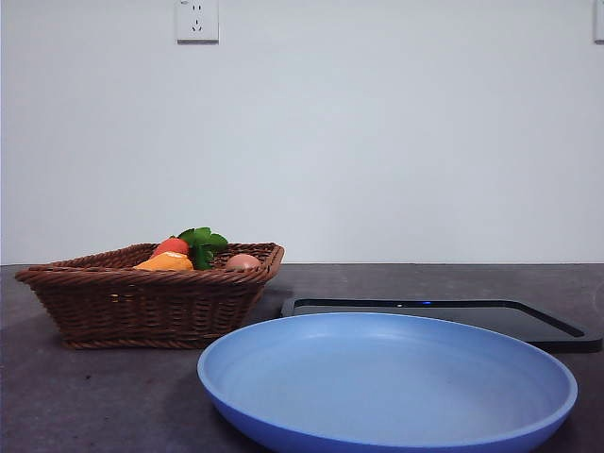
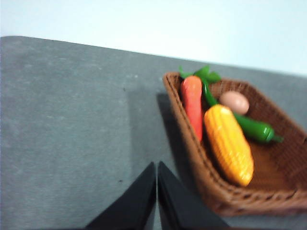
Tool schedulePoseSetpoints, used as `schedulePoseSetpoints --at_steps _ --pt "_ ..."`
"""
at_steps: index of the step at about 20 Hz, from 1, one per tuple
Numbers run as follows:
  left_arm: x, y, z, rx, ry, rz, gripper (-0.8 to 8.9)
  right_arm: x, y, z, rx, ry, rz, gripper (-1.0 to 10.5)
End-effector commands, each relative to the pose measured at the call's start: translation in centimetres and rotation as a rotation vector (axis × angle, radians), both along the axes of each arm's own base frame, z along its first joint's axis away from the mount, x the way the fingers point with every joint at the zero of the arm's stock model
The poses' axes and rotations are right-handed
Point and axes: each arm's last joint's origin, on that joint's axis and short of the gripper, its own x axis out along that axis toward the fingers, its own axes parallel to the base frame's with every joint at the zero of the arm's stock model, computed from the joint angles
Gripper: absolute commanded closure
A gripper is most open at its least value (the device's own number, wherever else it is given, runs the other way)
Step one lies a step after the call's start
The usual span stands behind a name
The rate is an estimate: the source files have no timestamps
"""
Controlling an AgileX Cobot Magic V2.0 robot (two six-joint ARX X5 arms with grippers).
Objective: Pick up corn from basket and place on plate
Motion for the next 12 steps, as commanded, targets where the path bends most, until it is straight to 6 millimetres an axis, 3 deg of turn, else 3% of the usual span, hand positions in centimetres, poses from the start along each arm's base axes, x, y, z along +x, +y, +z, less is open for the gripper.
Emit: schedulePoseSetpoints --at_steps 1,12 --pt "0.14 0.03 -0.60 -0.177 0.026 0.023 8.06 0.04 -0.04 0.07 0.104 0.004 -0.021 9.4" --pt "0.05 -0.24 0.11 -0.374 0.030 -0.054 8.06 -0.09 -0.04 0.92 0.321 0.023 -0.043 9.4"
